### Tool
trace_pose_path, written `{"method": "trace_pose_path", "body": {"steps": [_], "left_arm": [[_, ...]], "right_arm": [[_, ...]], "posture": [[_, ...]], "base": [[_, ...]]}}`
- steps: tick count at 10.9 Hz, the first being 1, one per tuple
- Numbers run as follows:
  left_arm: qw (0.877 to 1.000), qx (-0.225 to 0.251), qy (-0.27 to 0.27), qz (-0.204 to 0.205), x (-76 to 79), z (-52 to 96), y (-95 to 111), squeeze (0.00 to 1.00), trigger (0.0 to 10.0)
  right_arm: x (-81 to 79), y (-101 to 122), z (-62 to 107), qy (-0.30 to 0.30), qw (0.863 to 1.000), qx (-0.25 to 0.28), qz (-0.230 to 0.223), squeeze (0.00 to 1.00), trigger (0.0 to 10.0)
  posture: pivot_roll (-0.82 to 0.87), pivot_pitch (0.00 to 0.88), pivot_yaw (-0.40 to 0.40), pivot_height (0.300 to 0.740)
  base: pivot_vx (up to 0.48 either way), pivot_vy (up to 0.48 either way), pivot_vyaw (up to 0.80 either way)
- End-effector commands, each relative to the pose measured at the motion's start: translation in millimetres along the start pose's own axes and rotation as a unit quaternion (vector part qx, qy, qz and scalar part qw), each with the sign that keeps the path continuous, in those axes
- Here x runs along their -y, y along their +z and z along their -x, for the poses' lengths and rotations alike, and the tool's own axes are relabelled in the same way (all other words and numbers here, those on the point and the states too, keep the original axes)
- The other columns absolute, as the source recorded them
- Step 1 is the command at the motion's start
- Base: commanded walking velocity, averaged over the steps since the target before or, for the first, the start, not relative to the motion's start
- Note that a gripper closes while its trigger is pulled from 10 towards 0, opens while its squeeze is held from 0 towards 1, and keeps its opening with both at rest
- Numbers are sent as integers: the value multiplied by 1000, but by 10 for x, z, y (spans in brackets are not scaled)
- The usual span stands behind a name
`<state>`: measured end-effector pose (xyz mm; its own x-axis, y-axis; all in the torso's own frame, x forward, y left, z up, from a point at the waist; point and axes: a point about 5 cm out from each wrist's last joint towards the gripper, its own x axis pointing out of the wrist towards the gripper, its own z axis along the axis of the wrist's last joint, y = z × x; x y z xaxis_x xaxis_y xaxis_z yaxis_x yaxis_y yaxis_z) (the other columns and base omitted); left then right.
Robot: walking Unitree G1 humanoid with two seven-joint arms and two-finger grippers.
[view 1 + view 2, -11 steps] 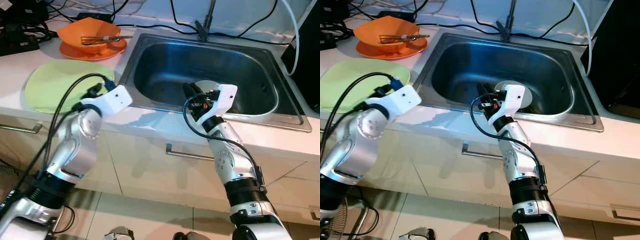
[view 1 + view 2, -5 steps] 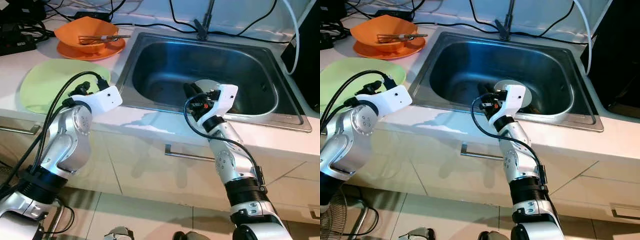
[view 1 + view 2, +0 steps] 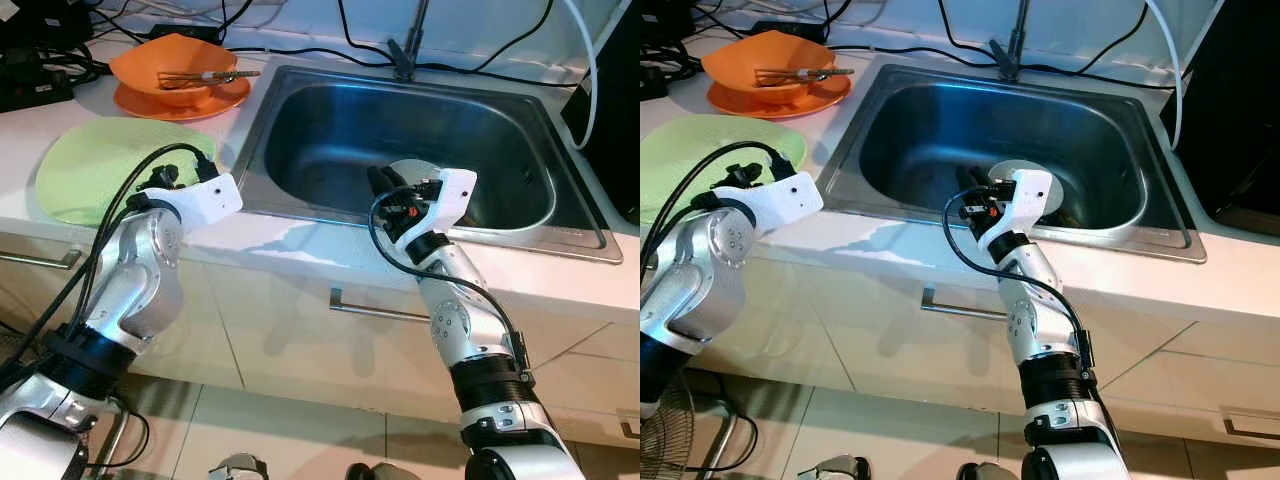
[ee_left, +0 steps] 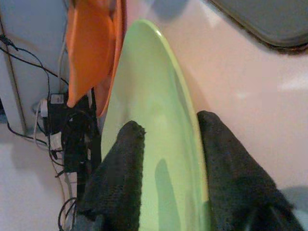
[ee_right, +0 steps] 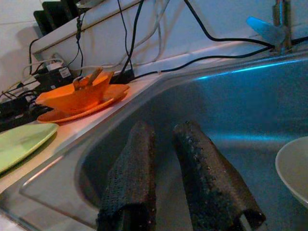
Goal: Kitchen organization
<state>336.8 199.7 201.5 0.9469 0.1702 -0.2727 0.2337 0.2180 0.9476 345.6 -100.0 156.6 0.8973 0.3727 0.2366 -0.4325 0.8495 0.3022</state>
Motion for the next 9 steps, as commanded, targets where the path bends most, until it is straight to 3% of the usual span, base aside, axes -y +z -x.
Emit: {"method": "trace_pose_path", "body": {"steps": [1,9], "left_arm": [[1000,-9,-24,-4,82,-26,-17,0,0],[999,1,-35,5,118,-40,20,0,0]], "right_arm": [[28,11,-21,-7,1000,-4,-7,0,10000],[60,3,-9,-12,1000,-7,-14,0,10000]], "posture": [[115,93,-46,740],[112,91,-46,740]], "base": [[0,0,0],[0,0,0]]}}
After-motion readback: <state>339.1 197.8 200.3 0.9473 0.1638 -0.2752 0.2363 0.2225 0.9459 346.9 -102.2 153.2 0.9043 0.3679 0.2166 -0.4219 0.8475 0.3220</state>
